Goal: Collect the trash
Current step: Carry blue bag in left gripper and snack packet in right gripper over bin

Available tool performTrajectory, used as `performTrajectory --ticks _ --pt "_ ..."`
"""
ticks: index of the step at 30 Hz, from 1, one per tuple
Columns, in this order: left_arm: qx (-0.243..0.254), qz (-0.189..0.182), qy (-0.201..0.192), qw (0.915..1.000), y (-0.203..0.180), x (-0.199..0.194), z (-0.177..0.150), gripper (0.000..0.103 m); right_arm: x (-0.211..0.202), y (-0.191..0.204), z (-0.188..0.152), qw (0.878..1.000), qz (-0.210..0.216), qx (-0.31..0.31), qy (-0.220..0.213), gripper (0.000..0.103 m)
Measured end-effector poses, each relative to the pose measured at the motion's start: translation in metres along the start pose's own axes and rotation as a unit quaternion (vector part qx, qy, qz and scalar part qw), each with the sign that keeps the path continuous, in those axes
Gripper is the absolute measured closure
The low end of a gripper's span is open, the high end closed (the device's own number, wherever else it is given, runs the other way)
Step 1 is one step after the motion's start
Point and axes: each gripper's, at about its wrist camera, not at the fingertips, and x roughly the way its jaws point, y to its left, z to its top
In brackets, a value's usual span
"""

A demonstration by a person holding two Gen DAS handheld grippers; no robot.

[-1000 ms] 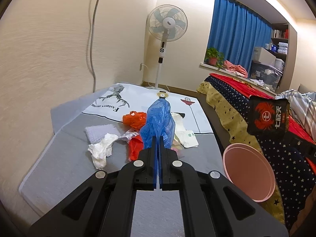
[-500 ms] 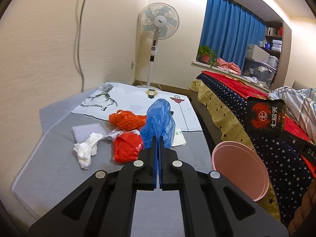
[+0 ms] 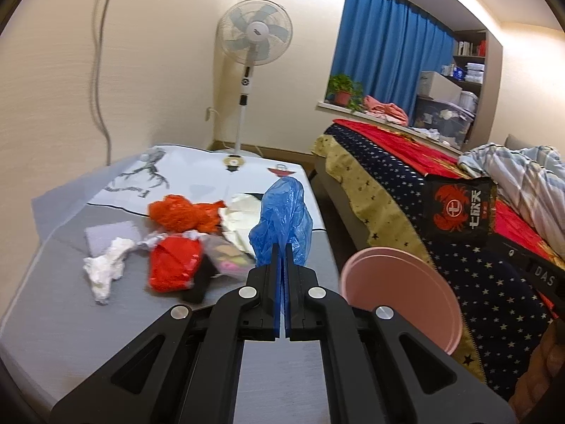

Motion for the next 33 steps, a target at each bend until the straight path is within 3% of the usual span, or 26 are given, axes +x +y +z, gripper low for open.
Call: performTrajectory --ticks 13,33 --pt "0.019 -0.069 0.016 0.9973 -0.048 0.026 -0.006 0.102 0.01 -0.036 0.001 0.997 -0.07 0.025 0.006 0.103" --pt "0.018 -0.117 0.06 0.9911 -0.08 0.069 -0.016 0.102 0.026 -0.048 -0.004 0.994 -0.108 0.024 0.021 0.103"
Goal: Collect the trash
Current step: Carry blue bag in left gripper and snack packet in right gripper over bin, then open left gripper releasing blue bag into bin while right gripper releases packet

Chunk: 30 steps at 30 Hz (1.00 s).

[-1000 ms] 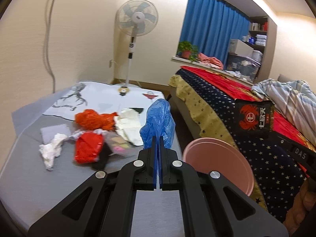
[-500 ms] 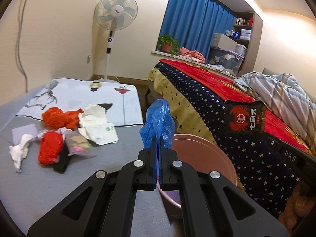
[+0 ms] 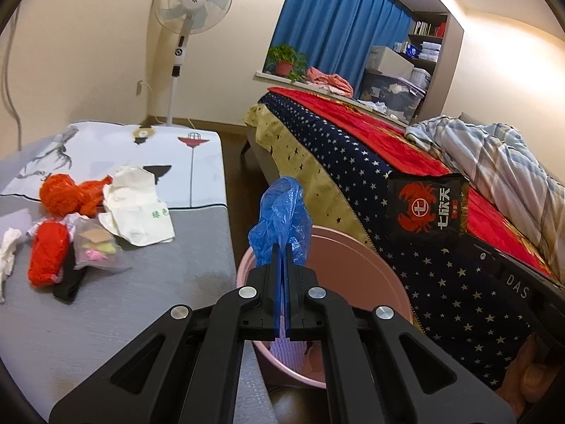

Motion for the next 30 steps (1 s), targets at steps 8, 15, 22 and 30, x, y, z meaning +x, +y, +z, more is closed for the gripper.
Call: performTrajectory --ticks 8,15,22,30 --pt "0.001 -0.011 0.012 0.9999 -0.004 0.012 -0.003 0.102 0.007 -0.004 0.0 1.0 -0.006 0.004 0.006 0.103" --pt "-0.006 -0.015 0.019 0.9997 -0.006 0.02 -0.004 0.102 0.009 -0.004 0.0 1.0 -0.009 0.006 0.007 0.103" --pt "-0.011 -0.029 0.028 0.9991 -0.009 0.027 -0.004 0.101 0.009 -0.009 0.0 1.0 -0.015 0.012 0.009 0.101" --pt "-0.018 -0.023 0.049 0.9984 -0.006 0.031 -0.01 0.079 0.013 -0.019 -0.001 0.999 -0.023 0.033 0.022 0.072"
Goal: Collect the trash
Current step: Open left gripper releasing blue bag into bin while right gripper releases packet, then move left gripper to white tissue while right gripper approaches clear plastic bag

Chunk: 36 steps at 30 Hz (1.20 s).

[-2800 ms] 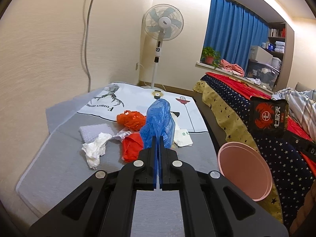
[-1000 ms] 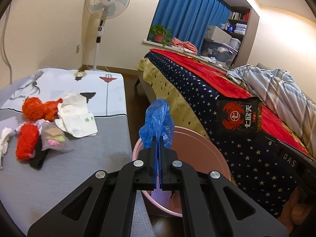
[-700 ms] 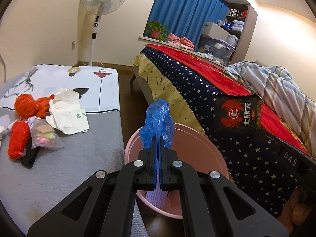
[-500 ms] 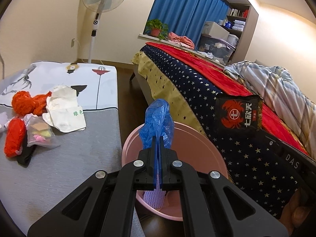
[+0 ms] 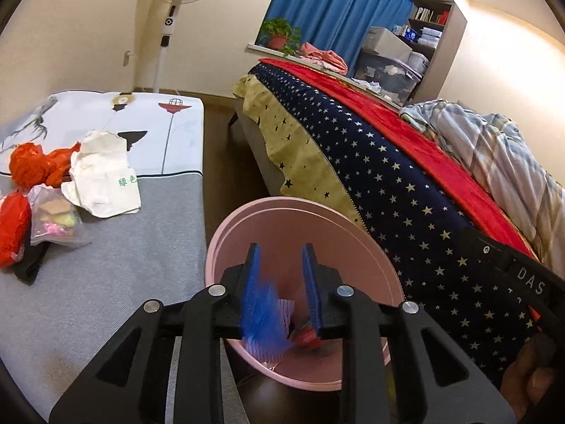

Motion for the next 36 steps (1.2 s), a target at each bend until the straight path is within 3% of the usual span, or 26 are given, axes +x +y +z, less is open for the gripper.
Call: performTrajectory --ticks 11,18,25,36 --pt "0.0 0.026 -0.033 0.9991 0.023 -0.039 0.008 0.079 -0.016 0.015 -0.002 0.998 0.048 -0.016 -0.023 0.072" --pt "-0.018 0.071 -0.064 0.9952 0.06 -0.082 0.012 0.079 -0.029 0.035 -0.004 0.995 0.09 -0.025 -0.037 0.072" --pt "-0.052 0.139 -0.089 0.9849 0.111 -0.12 0.007 0.079 -0.036 0.07 -0.01 0.99 0.131 -0.041 -0.04 0.072" --pt "-0.098 0.233 -0.106 0.9618 0.179 -0.15 -0.004 0.079 -0.026 0.15 -0.03 0.974 0.211 -0.074 -0.02 0.073"
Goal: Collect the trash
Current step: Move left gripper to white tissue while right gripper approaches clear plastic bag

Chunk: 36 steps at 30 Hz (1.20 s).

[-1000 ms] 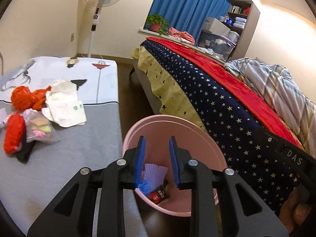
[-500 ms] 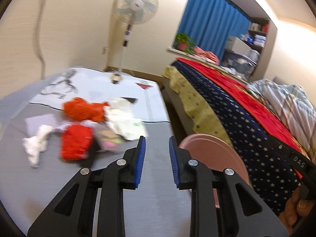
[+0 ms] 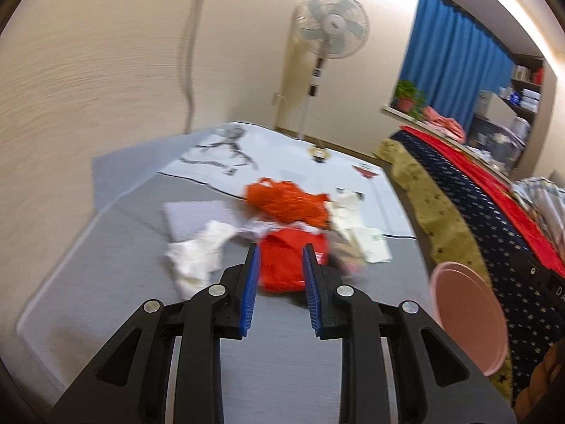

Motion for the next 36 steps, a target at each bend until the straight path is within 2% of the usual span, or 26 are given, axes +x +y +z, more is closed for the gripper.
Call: performTrajectory --ticks 5,6,7,9,13,15,27,29,34,35,36 --pt "-0.016 0.041 0.002 0.999 0.023 0.008 -0.001 0.076 0.029 0.036 -0.009 0.999 0.048 -0.013 0.022 0.073" --pt "-0.018 0.05 0.005 0.9986 0.027 0.011 -0.001 0.07 0.033 0.041 -0.011 0.998 0.055 -0.015 0.026 0.073" --pt "-0.019 0.06 0.01 0.998 0.032 0.015 -0.002 0.06 0.04 0.047 -0.014 0.997 0.064 -0.019 0.033 0.073" --pt "-0.028 0.076 0.023 0.9964 0.042 0.024 -0.004 0.055 0.053 0.058 -0.018 0.996 0.074 -0.027 0.044 0.073" --pt "-0.048 0.094 0.043 0.9935 0.061 0.037 -0.007 0.054 0.08 0.075 -0.027 0.993 0.086 -0.039 0.07 0.069" --pt "-0.052 0.098 0.052 0.9924 0.066 0.044 -0.009 0.054 0.087 0.079 -0.03 0.993 0.086 -0.043 0.075 0.056" --pt "-0.057 0.1 0.088 0.9895 0.07 0.071 -0.009 0.052 0.123 0.105 -0.043 0.987 0.076 -0.104 0.1 0.055" --pt "-0.061 0.098 0.095 0.9888 0.072 0.074 -0.009 0.052 0.127 0.106 -0.045 0.986 0.07 -0.111 0.106 0.057" --pt "-0.058 0.095 0.105 0.9883 0.07 0.078 -0.01 0.053 0.13 0.106 -0.047 0.985 0.067 -0.117 0.109 0.076" --pt "-0.058 0.093 0.108 0.9881 0.07 0.079 -0.01 0.055 0.129 0.106 -0.046 0.985 0.065 -0.119 0.108 0.082" --pt "-0.058 0.09 0.11 0.9882 0.07 0.08 -0.01 0.063 0.127 0.106 -0.046 0.985 0.063 -0.12 0.105 0.086"
